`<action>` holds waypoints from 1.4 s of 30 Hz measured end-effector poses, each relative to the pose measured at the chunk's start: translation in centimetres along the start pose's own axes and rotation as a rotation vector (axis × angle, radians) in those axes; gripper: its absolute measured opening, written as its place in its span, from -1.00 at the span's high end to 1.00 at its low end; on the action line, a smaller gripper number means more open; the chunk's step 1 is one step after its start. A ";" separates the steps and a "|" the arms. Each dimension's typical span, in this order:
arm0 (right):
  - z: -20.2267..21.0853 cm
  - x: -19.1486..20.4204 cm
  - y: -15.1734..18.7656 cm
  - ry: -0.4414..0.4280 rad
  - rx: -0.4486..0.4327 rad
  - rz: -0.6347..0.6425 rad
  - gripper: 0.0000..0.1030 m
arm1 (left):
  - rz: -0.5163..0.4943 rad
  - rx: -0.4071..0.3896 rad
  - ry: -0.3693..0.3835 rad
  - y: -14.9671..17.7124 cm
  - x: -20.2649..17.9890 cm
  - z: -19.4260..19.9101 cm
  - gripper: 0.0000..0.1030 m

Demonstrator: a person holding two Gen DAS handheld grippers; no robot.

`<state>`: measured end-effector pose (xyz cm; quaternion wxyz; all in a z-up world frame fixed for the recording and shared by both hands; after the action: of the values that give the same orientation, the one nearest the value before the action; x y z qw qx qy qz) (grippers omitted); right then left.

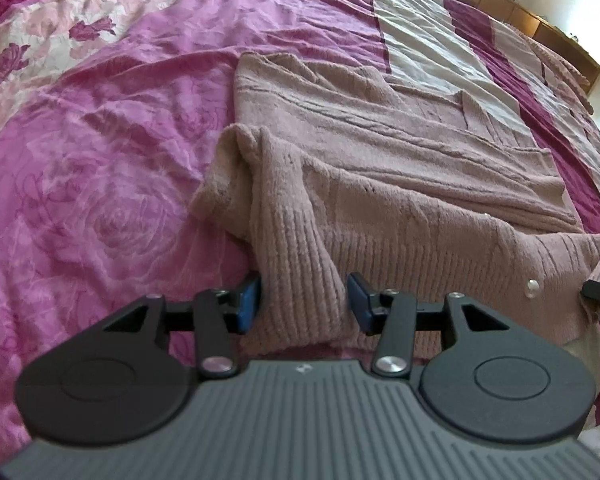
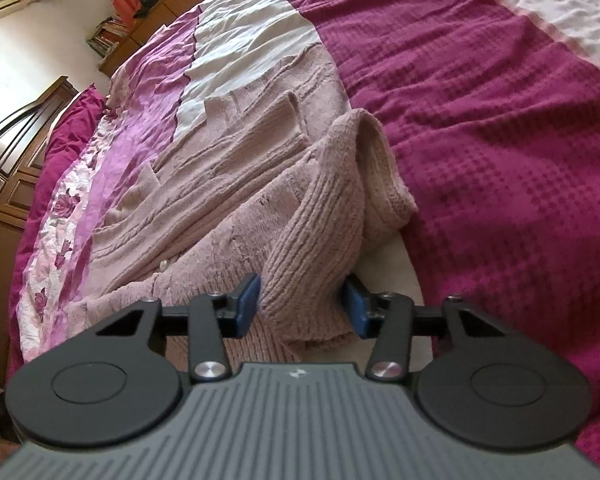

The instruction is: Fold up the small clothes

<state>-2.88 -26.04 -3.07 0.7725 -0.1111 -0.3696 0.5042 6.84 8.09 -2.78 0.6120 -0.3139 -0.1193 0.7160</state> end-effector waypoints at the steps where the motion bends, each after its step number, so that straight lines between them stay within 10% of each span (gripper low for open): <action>1: -0.1 0.0 0.0 -0.002 0.003 0.002 0.04 | 0.001 0.005 0.001 0.1 0.0 0.0 0.04; 10: -0.2 0.6 0.2 -0.042 0.014 0.016 0.59 | -0.034 0.016 -0.004 0.4 -0.6 -0.5 -0.03; 22: -0.3 0.6 0.4 -0.074 0.006 0.014 0.63 | -0.029 0.020 0.023 0.8 -0.6 -0.5 0.01; 25: -0.3 0.6 0.4 -0.095 0.002 0.007 0.66 | -0.024 0.003 0.022 0.6 -0.3 -0.6 0.58; 28: 0.2 1.0 0.3 -0.135 -0.009 0.015 0.68 | 0.046 0.003 0.102 0.0 -0.3 0.5 0.70; 42: 3.5 3.2 -5.3 -0.388 -0.190 -0.054 0.71 | 0.121 -0.264 0.295 -5.8 -3.8 8.0 0.72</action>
<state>-0.90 -26.44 3.75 0.6859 -0.0745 -0.5603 0.4583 6.94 7.49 7.76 0.5321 -0.4994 -0.1023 0.6760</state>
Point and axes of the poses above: each gripper's, at about its wrist camera, not at the fingertips, and z roughly against the way its jaws point, x to its left, y to its underside, the point moved 7 cm from there along -z, roughly the way its jaws point, and after that the axes turned 11 degrees about z, right-handed, at the moved point
